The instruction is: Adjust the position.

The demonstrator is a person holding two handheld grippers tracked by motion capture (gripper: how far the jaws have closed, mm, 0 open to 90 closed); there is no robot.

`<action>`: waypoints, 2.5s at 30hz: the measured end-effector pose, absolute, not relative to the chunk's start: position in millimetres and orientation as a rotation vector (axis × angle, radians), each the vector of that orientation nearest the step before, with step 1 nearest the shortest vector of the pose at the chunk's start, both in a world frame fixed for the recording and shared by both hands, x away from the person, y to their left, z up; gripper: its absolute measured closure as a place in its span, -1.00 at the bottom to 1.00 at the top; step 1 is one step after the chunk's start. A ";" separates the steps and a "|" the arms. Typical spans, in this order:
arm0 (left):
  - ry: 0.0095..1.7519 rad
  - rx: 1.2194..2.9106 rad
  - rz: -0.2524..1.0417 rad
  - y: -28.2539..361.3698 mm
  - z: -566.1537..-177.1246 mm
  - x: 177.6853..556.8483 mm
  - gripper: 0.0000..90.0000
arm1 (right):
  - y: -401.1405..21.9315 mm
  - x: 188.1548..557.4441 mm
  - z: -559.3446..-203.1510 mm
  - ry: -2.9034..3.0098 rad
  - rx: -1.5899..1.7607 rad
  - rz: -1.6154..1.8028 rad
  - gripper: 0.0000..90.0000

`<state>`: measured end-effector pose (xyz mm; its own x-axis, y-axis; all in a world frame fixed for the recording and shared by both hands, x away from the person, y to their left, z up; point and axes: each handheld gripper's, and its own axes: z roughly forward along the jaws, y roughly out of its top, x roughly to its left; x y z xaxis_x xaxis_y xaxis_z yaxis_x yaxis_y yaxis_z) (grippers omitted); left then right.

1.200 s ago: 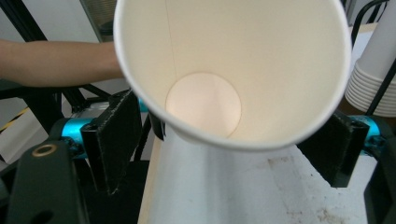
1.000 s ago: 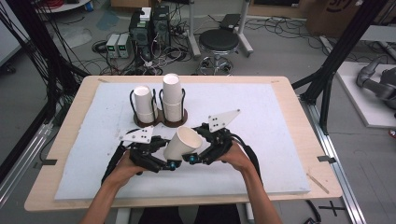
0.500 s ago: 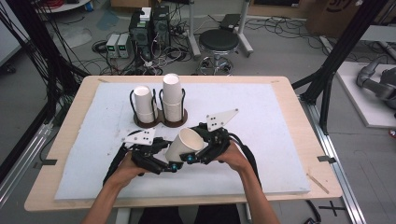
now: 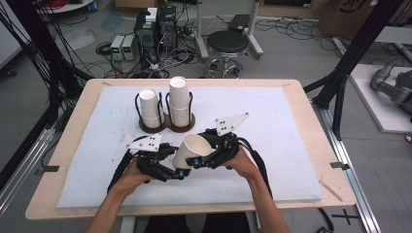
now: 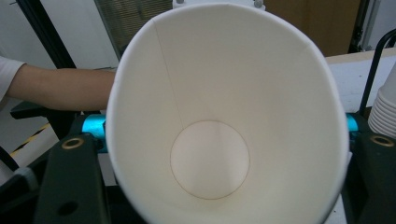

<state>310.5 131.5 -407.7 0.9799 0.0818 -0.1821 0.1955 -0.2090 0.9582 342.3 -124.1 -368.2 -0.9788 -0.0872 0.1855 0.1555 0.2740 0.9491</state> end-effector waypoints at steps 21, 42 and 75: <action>0.249 1.842 -0.027 131.7 -407.8 305.5 -0.73 | -125.1 340.5 -366.5 -2.391 -0.103 -1.768 -0.31; 0.644 1.876 0.293 183.6 -421.9 306.5 -0.85 | -142.7 342.9 -366.1 -2.558 -0.291 -1.720 -0.31; 0.918 1.737 0.477 229.7 -441.4 305.4 -0.85 | -175.8 350.6 -373.4 -2.701 -0.448 -1.678 -0.31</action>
